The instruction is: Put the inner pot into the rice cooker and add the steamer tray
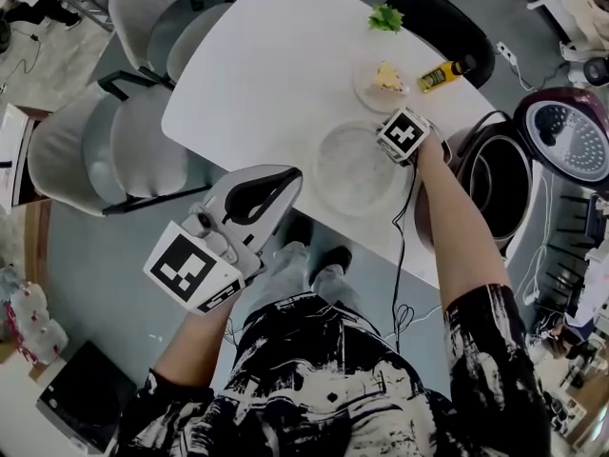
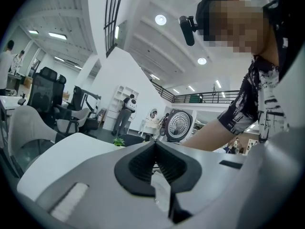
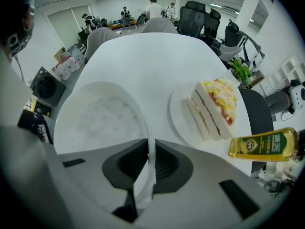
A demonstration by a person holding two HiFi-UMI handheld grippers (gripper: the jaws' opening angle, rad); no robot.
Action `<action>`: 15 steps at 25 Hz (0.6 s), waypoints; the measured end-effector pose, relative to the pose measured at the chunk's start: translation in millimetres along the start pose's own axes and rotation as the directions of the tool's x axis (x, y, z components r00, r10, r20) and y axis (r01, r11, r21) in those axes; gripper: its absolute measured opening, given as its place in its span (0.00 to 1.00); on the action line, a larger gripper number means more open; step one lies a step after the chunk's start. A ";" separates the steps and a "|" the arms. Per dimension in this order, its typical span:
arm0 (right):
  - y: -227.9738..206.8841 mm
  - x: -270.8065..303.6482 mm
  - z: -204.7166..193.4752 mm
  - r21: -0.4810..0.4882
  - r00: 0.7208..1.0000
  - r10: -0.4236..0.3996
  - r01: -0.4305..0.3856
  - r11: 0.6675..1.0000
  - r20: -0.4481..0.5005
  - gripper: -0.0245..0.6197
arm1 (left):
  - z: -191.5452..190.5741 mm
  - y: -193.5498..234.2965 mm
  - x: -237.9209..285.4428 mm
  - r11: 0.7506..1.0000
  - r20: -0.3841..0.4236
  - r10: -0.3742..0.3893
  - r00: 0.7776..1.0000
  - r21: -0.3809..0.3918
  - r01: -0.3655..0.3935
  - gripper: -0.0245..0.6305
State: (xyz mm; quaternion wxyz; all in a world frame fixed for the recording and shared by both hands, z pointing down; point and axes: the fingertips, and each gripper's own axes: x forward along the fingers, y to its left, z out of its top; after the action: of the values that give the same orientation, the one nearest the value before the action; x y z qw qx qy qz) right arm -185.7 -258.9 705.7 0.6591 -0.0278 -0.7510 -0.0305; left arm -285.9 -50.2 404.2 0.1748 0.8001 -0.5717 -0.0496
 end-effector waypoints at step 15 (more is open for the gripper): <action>-2.8 -39.1 11.1 0.190 0.989 0.046 -0.073 0.979 0.143 0.04 | 9.8 -17.9 16.1 0.999 0.003 -0.046 0.999 0.027 0.046 0.04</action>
State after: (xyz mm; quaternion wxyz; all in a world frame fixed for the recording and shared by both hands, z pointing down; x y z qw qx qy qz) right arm -191.8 -260.8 665.5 0.6059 0.0123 -0.7928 0.0649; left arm -267.2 -62.3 390.9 0.1619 0.8153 -0.5539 -0.0473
